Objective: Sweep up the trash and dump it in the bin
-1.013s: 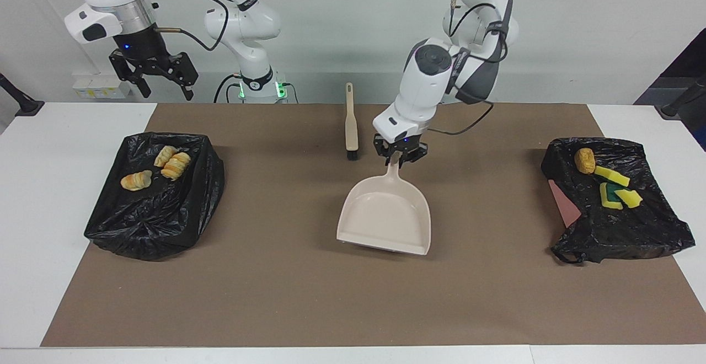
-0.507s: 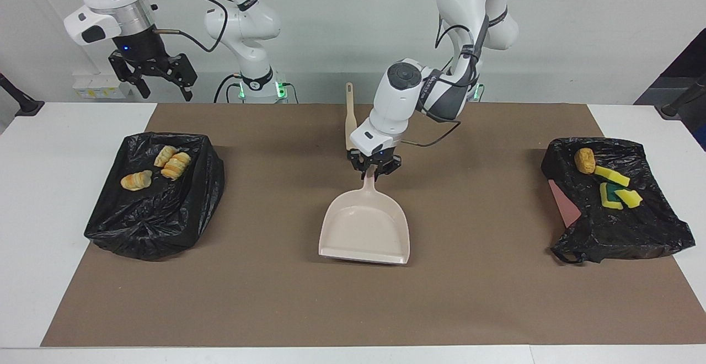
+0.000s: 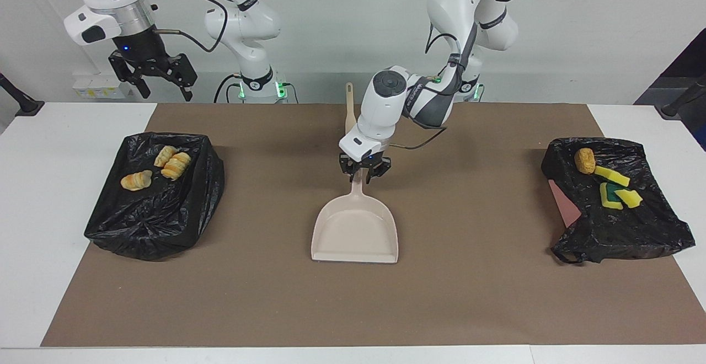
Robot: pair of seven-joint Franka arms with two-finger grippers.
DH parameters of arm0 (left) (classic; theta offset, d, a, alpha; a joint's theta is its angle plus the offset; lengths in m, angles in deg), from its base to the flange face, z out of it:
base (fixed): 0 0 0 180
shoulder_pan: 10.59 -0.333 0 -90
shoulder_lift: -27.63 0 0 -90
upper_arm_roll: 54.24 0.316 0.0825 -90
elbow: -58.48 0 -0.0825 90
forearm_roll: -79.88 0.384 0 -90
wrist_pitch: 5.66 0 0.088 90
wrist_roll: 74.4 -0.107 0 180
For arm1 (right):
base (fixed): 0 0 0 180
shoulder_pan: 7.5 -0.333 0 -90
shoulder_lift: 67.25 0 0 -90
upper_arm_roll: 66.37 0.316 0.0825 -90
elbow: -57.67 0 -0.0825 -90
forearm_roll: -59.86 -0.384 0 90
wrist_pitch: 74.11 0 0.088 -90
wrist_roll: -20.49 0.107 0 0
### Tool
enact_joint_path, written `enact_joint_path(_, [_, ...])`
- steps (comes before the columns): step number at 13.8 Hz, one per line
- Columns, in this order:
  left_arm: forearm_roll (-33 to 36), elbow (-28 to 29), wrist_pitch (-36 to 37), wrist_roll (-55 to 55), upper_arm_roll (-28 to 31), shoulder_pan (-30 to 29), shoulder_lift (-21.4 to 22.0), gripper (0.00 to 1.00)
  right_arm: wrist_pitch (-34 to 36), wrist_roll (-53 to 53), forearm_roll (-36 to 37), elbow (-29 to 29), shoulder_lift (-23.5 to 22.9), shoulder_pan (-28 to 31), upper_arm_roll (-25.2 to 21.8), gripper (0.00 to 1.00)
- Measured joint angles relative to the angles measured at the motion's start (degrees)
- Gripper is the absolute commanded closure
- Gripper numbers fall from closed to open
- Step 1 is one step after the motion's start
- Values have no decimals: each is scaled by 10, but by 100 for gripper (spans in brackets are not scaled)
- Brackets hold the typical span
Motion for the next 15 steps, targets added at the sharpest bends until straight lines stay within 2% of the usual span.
enact_joint_path(5, [0, -4, 66, 4, 49, -22, 58, 0, 0, 0, 0, 0, 0, 0, 0, 0])
enact_joint_path(8, [1, -8, 94, -13, 56, -100, 83, 0, 0, 0, 0, 0, 0, 0, 0, 0])
enact_joint_path(15, [1, -79, 232, -250, 57, -231, 94, 0, 0, 0, 0, 0, 0, 0, 0, 0])
